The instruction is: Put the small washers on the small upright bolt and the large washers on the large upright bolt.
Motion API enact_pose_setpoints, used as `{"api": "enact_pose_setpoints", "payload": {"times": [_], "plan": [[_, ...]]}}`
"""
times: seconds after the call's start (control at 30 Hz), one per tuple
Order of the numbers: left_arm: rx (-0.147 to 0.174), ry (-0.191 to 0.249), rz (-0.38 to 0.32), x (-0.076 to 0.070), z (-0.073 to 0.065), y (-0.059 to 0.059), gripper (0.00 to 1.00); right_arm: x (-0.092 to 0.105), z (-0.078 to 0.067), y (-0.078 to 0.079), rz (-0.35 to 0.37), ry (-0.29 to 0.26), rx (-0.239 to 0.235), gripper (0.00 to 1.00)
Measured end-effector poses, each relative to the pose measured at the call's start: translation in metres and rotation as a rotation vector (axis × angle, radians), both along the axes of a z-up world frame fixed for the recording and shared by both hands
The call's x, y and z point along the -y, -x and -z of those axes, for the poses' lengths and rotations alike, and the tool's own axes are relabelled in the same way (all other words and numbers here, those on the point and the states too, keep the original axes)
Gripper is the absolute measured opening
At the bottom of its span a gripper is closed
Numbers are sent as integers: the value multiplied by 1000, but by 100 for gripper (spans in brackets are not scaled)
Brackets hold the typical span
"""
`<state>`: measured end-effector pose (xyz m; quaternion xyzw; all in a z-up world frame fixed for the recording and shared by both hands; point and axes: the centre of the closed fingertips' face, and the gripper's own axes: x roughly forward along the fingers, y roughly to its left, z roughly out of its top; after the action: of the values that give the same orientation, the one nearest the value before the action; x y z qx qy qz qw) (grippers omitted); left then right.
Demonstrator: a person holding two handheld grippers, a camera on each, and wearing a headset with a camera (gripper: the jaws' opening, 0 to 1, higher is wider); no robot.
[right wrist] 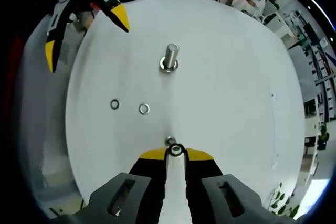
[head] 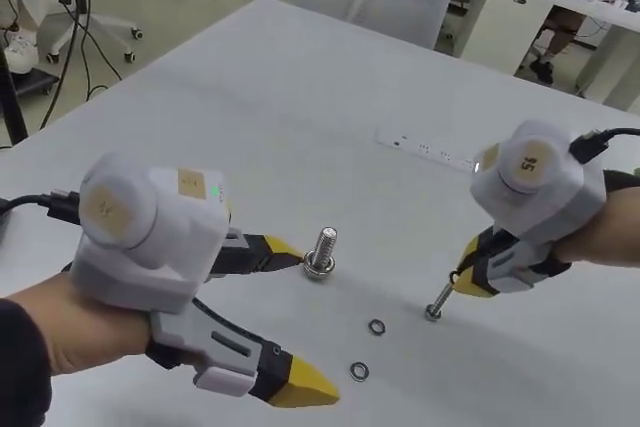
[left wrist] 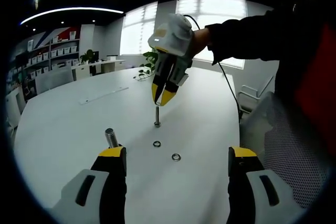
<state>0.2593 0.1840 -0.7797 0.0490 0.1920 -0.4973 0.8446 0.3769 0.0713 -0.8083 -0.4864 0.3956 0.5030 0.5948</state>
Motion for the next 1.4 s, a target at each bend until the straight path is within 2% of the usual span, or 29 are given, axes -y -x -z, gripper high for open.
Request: {"api": "enact_pose_setpoints", "payload": {"times": [0.87, 1.4], "plan": [[-17, -6, -4, 0, 5, 0, 79, 0, 13, 3, -4, 14, -35, 13], [-25, -12, -19, -3, 7, -1, 79, 0, 40, 3, 9, 14, -87, 13]]}}
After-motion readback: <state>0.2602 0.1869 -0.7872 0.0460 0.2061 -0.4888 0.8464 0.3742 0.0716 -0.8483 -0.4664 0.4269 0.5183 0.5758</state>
